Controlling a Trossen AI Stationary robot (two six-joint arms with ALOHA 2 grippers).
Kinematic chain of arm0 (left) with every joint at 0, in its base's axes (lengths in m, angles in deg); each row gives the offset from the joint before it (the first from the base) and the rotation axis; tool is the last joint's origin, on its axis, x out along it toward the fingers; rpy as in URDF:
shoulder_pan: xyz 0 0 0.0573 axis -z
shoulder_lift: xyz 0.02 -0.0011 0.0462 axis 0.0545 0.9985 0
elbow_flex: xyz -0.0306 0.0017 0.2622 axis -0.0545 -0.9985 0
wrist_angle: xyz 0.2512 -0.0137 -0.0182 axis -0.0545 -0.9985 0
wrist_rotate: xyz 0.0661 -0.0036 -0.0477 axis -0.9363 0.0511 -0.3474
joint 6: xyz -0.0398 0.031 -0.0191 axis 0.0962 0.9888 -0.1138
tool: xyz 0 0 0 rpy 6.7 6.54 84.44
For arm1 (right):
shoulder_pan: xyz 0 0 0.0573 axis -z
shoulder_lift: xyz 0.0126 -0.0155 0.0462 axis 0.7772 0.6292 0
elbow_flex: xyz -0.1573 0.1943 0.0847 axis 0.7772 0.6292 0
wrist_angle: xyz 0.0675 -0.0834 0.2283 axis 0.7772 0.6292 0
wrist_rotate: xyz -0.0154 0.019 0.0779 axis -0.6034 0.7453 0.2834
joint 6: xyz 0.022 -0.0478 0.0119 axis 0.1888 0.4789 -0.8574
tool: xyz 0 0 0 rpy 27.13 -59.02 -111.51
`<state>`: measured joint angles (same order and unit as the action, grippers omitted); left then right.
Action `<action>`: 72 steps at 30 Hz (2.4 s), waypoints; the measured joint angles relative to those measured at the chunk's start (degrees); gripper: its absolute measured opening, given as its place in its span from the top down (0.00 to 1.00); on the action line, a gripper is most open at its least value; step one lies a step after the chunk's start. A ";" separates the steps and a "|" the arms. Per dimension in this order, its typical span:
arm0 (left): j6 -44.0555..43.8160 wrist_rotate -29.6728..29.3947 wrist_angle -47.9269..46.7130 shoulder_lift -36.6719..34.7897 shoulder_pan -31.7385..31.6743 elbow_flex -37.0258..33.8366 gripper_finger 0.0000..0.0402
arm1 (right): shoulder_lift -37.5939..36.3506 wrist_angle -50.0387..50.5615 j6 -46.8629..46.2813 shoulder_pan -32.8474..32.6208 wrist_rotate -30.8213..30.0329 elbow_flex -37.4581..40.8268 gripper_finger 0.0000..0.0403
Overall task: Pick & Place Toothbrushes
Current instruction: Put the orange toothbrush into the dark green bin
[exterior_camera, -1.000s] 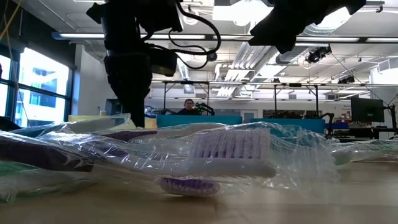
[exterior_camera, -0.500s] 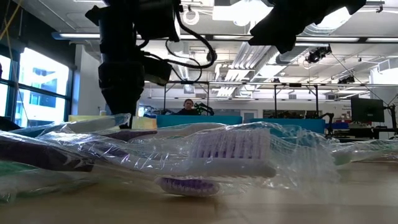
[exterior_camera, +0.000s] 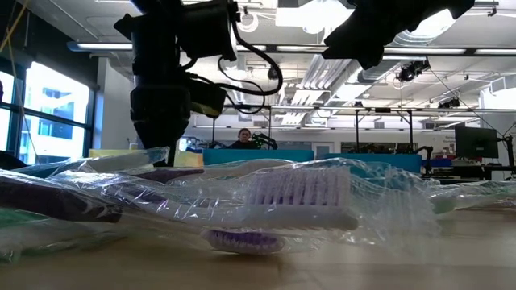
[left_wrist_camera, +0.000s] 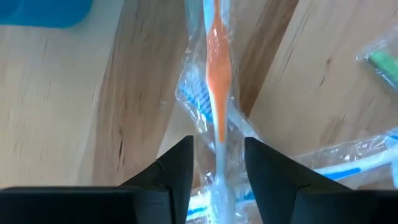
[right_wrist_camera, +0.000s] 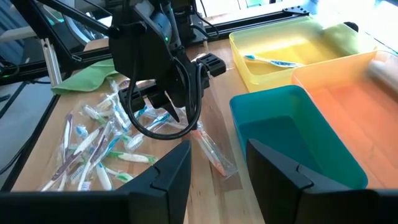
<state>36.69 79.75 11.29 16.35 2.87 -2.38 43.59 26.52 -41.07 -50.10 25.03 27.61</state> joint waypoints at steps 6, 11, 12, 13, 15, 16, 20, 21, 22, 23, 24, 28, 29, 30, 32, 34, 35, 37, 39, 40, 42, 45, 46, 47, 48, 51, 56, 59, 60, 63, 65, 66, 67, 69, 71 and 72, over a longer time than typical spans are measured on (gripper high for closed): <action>0.12 0.25 0.41 -0.02 0.00 0.00 0.86 | 0.00 0.04 0.57 0.00 0.00 0.00 0.64; 0.19 0.93 0.17 -0.02 0.00 0.22 0.97 | 0.00 0.05 0.98 0.00 0.00 0.00 0.64; 0.22 1.05 -0.48 -0.02 0.00 0.66 0.97 | -0.02 0.04 0.98 0.00 0.00 0.00 0.64; 0.40 1.02 -0.94 -0.02 0.00 1.18 0.97 | 0.00 0.07 0.98 0.00 0.00 0.00 0.64; 1.16 0.99 -2.18 -0.02 0.00 2.71 0.95 | 0.00 0.06 0.98 0.00 0.02 0.00 0.64; 1.84 0.99 -3.57 -0.02 0.00 3.75 0.95 | 0.00 0.07 0.98 0.00 0.00 0.00 0.64; 4.56 -0.54 -9.65 -0.02 0.00 8.92 0.98 | 0.00 0.07 0.98 0.00 0.02 0.00 0.64; 5.27 -0.87 -11.18 -0.02 0.00 10.40 0.98 | 0.00 0.07 0.98 0.00 0.01 0.00 0.64; 6.03 -1.29 -12.40 -0.02 0.00 11.89 0.98 | 0.00 0.07 0.98 0.00 0.01 0.00 0.64; 6.90 -1.51 -13.54 -0.02 0.00 13.56 0.98 | -0.01 0.07 0.98 0.00 0.02 0.00 0.64; 7.94 -1.61 -14.60 -0.03 0.00 15.34 0.98 | 0.00 0.07 0.98 0.00 0.02 0.00 0.64; 11.27 -3.64 -19.81 -0.09 -0.31 21.93 0.97 | 0.00 0.07 0.98 0.00 0.02 0.00 0.64; 11.53 -4.24 -21.18 -0.09 -0.62 23.32 0.97 | -0.01 0.05 0.98 0.00 0.02 0.00 0.64; 11.53 -4.93 -22.61 -0.09 -0.83 24.66 0.97 | 0.00 0.07 0.98 0.00 0.02 0.00 0.64; 11.95 -6.14 -25.84 -0.09 -1.93 26.98 0.97 | 0.00 0.07 0.98 0.00 0.02 0.00 0.64; 12.82 -6.82 -28.43 -0.09 -3.12 28.75 0.97 | 0.00 0.07 0.98 0.00 0.02 0.00 0.64; 13.02 -7.26 -29.27 -0.09 -3.81 29.42 0.97 | 0.00 0.07 0.98 0.00 0.08 0.00 0.64; 14.03 -7.44 -29.99 -0.09 -5.26 30.19 0.97 | 0.00 0.07 0.95 -0.12 0.40 0.00 0.64; 14.92 -7.40 -29.94 -0.09 -6.84 30.38 0.97 | -0.01 0.07 0.95 -0.24 0.72 0.00 0.64; 15.42 -7.26 -29.87 -0.09 -7.63 30.38 0.97 | 0.00 0.08 0.95 -0.24 1.18 0.00 0.64; 15.58 -5.57 -29.83 -0.09 -9.33 30.38 0.97 | 0.00 0.07 0.95 -0.26 1.79 0.00 0.64; 15.39 -3.24 -29.09 -0.09 -11.38 30.38 0.97 | 0.00 0.09 0.95 -0.26 1.77 0.00 0.64; 15.06 -3.00 -28.49 -0.09 -11.83 30.38 0.97 | 0.00 0.09 0.95 -0.26 1.77 0.00 0.64; 14.36 -2.85 -27.64 -0.09 -12.22 30.38 0.97 | 0.00 0.09 0.95 -0.26 1.77 0.00 0.64; 13.76 -2.70 -26.84 -0.09 -12.57 30.38 0.97 | -0.01 0.07 0.95 -0.26 1.76 0.00 0.64; 12.46 -1.87 -25.27 -0.09 -13.31 30.40 0.97 | 0.00 0.07 0.95 -0.26 1.67 0.00 0.64; 9.56 -1.34 -25.89 1.06 -13.53 30.45 0.97 | 0.00 0.07 0.95 -0.26 1.55 0.00 0.64; 8.14 -0.14 -25.11 2.24 -13.51 30.28 0.97 | 0.00 0.06 0.95 -0.26 1.56 0.00 0.64; 7.63 0.20 -24.87 2.69 -13.51 30.26 0.97 | -0.01 0.07 0.95 -0.26 1.55 0.00 0.64; 7.69 1.21 -23.94 5.05 -13.51 30.11 0.97 | 0.00 0.16 0.95 -0.26 1.55 -0.02 0.64; 7.79 1.67 -23.78 5.83 -13.53 30.10 0.97 | 0.00 0.31 0.95 -0.26 1.55 -0.02 0.64; 7.79 1.71 -23.71 6.50 -13.53 30.10 0.97 | 0.00 0.35 0.95 -0.26 1.55 -0.03 0.64; 7.76 1.76 -22.14 6.98 -13.53 30.18 0.97 | 0.00 0.37 0.95 -0.26 1.55 -0.04 0.64; 7.64 1.74 -22.16 7.61 -13.79 30.06 0.97 | 0.00 0.64 0.93 -0.26 1.55 -0.04 0.64; 7.11 2.05 -21.77 8.32 -13.90 30.09 0.97 | 0.00 0.78 0.93 -0.26 1.55 -0.04 0.64; 6.54 2.13 -20.69 8.65 -13.93 30.29 0.97 | 0.00 1.01 0.93 -0.26 1.55 -0.04 0.64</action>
<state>43.23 81.88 -9.40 24.99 -11.05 27.91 43.59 27.53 -40.14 -50.36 26.58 27.56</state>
